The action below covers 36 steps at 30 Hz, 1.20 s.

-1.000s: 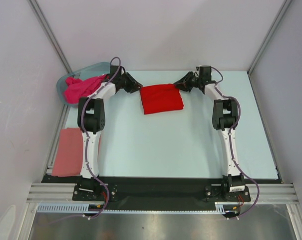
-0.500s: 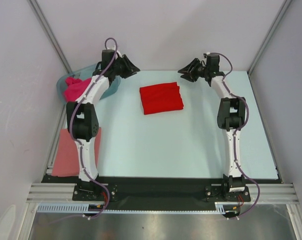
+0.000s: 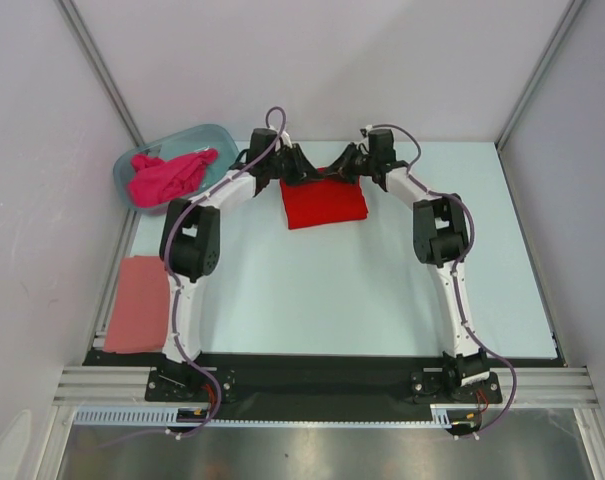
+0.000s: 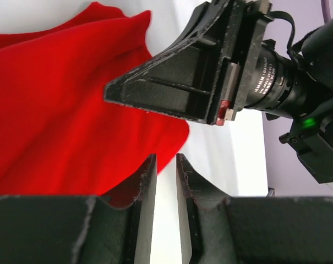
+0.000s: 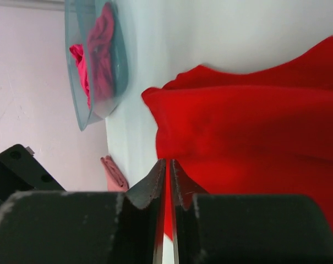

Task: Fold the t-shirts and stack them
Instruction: Fold the tshirt

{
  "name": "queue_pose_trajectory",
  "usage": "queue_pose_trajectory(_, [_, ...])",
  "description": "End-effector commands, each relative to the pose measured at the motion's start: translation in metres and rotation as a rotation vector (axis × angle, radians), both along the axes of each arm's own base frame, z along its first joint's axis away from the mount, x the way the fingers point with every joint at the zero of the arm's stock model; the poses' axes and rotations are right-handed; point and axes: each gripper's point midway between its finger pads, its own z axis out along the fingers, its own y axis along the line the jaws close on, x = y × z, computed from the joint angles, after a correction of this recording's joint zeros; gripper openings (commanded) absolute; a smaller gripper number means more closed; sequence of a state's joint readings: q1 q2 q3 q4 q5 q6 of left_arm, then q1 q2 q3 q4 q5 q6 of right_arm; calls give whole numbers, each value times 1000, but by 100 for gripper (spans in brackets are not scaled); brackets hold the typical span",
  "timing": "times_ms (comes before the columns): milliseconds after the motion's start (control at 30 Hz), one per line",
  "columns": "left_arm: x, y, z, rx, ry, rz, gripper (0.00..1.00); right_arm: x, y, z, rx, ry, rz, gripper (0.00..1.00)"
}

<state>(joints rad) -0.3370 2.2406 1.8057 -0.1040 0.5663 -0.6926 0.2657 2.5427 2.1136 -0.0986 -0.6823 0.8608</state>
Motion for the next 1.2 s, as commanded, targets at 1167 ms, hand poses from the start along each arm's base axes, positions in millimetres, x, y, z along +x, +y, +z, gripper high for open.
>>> queue_pose_trajectory(1167, [150,79,-78,-228,53,388,32,132,-112,-69,113,-75,-470,21])
